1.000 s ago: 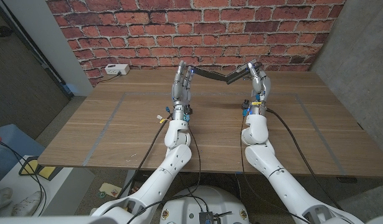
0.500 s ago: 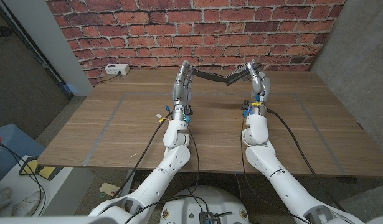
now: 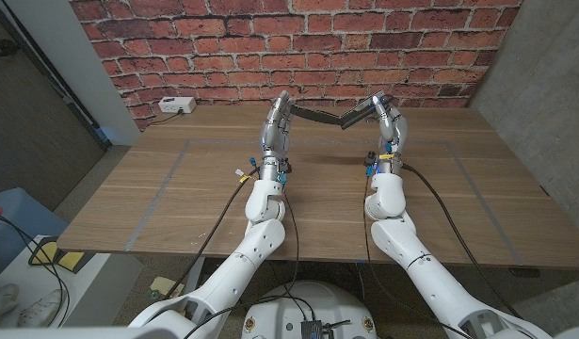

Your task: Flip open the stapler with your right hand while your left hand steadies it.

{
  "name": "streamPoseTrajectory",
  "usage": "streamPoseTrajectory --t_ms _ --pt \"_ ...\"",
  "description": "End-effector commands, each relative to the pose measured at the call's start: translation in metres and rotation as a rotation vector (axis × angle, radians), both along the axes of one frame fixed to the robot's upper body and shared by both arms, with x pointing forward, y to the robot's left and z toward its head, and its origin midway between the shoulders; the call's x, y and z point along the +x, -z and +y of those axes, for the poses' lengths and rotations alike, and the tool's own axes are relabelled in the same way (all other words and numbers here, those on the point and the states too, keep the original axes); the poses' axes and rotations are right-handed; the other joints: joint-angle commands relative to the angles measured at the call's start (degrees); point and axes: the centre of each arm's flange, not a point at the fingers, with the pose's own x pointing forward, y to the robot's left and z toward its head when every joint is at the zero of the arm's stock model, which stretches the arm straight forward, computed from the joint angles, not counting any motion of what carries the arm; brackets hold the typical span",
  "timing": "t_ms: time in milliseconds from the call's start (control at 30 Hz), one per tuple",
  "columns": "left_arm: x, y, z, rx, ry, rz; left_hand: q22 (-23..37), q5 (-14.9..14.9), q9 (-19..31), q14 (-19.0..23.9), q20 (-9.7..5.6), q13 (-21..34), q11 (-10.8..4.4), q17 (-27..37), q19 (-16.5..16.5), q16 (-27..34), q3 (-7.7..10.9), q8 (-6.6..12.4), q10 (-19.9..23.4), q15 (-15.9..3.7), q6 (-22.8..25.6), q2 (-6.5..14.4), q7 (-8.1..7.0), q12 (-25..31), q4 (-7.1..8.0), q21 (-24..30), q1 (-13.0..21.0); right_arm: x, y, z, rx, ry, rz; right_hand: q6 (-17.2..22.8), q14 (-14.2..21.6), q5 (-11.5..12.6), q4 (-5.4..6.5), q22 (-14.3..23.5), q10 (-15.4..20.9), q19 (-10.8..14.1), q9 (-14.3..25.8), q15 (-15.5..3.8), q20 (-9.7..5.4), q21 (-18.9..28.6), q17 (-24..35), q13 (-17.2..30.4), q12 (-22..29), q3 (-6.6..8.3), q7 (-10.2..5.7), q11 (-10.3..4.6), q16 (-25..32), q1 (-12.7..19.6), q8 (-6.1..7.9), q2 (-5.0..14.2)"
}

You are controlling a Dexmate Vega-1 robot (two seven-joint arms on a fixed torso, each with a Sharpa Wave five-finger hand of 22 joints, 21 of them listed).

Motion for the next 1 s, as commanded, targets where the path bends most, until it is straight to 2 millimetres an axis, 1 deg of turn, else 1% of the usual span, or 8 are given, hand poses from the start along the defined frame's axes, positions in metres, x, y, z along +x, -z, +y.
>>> streamPoseTrajectory --t_ms 33,100,167,267,400,500,733,1000 --pt "0.0018 -0.0020 0.0004 0.035 -0.022 0.011 0.08 -0.20 0.46 0.77 -0.24 0.24 0.12 0.27 -0.32 0.60 -0.14 0.80 1.47 -8.94 1.61 0.15 0.57 0.54 0.41 -0.15 -0.53 0.0016 -0.0027 0.0021 0.008 -0.017 -0.006 3.08 0.66 0.24 5.38 0.00 5.16 -0.30 -0.05 -4.07 -8.79 0.54 0.00 0.41 0.12 11.96 -3.12 -4.66 0.09 -0.21 0.55 0.63" --pt "0.0018 -0.0020 0.0003 0.041 -0.026 0.009 0.07 -0.26 0.56 0.90 -0.24 0.25 0.12 0.31 -0.31 0.67 -0.23 0.97 1.62 -8.93 1.95 0.16 0.54 0.59 0.49 -0.16 -0.73 0.0014 -0.0031 0.0025 0.008 -0.018 -0.008 3.08 0.69 0.25 5.35 0.00 5.24 -0.30 -0.06 -4.09 -8.74 0.57 0.03 0.32 0.08 11.99 -3.10 -4.68 0.10 -0.21 0.55 0.64" --pt "0.0016 -0.0022 0.0003 0.050 -0.039 0.008 0.06 -0.39 0.77 1.06 -0.29 0.28 0.23 0.37 -0.30 0.81 -0.41 1.20 2.18 -9.02 2.35 0.22 0.96 0.76 0.72 -0.17 -1.21 0.0013 -0.0033 0.0031 0.009 -0.022 -0.010 3.06 0.70 0.25 5.36 -0.01 5.31 -0.27 -0.07 -4.07 -8.79 0.59 0.04 0.28 0.07 12.02 -3.12 -4.73 0.09 -0.25 0.53 0.66" --pt "0.0011 -0.0031 0.0012 0.069 -0.055 0.002 0.02 -0.75 1.21 1.54 -0.32 0.35 0.68 0.52 -0.22 1.16 -1.09 1.53 4.22 -9.25 2.80 0.24 1.32 1.42 1.52 -0.20 -2.85 0.0010 -0.0036 0.0044 0.005 -0.024 -0.012 3.05 0.70 0.26 5.31 -0.01 5.31 -0.24 -0.09 -4.12 -8.80 0.62 0.07 0.18 -0.02 12.08 -3.06 -4.67 0.08 -0.25 0.53 0.64" --pt "-0.0001 -0.0044 0.0026 0.105 -0.102 -0.004 -0.02 -0.92 1.50 1.85 -0.24 0.15 1.05 0.50 -0.02 1.23 -1.49 1.61 6.05 -9.38 2.87 0.12 1.73 1.97 1.84 -0.18 -3.75 0.0002 -0.0037 0.0056 0.003 -0.025 -0.014 3.06 0.75 0.26 5.32 -0.02 5.42 -0.25 -0.11 -4.09 -8.76 0.65 0.10 0.20 0.01 12.11 -3.05 -4.73 0.09 -0.32 0.53 0.66" --pt "-0.0007 -0.0045 0.0027 0.121 -0.122 -0.006 -0.08 -1.01 1.58 2.19 -0.20 -0.30 1.85 0.39 0.08 1.21 -1.74 1.63 8.30 -9.47 3.13 0.06 1.95 2.59 1.99 -0.21 -4.36 0.0001 -0.0037 0.0062 0.004 -0.027 -0.015 3.06 0.77 0.25 5.32 -0.03 5.47 -0.22 -0.13 -4.05 -8.78 0.69 0.13 0.24 0.03 12.12 -3.10 -4.67 0.09 -0.39 0.53 0.63" --pt "-0.0014 -0.0047 0.0033 0.158 -0.157 -0.008 -0.13 -1.13 1.40 2.30 0.27 -0.99 0.70 0.38 -0.58 1.33 -2.08 1.73 10.63 -9.22 4.16 0.58 2.59 2.75 2.69 -0.58 -5.80 0.0003 -0.0036 0.0087 -0.001 -0.031 -0.014 3.08 0.85 0.25 5.26 -0.03 5.40 -0.23 -0.16 -4.06 -8.81 0.75 0.19 0.28 -0.04 12.19 -3.09 -4.75 0.11 -0.44 0.54 0.62" --pt "-0.0014 -0.0048 0.0038 0.193 -0.196 -0.002 -0.11 -1.40 1.00 1.65 0.73 -1.25 0.73 0.64 -1.42 1.49 -2.97 1.64 12.26 -8.74 5.33 1.34 4.03 2.71 4.51 -1.01 -9.05 0.0021 -0.0064 0.0112 0.006 -0.032 -0.019 3.09 0.79 0.26 5.25 -0.05 5.39 -0.30 -0.20 -4.06 -8.80 0.79 0.23 0.27 -0.12 12.29 -3.08 -4.69 0.03 -0.57 0.54 0.62"
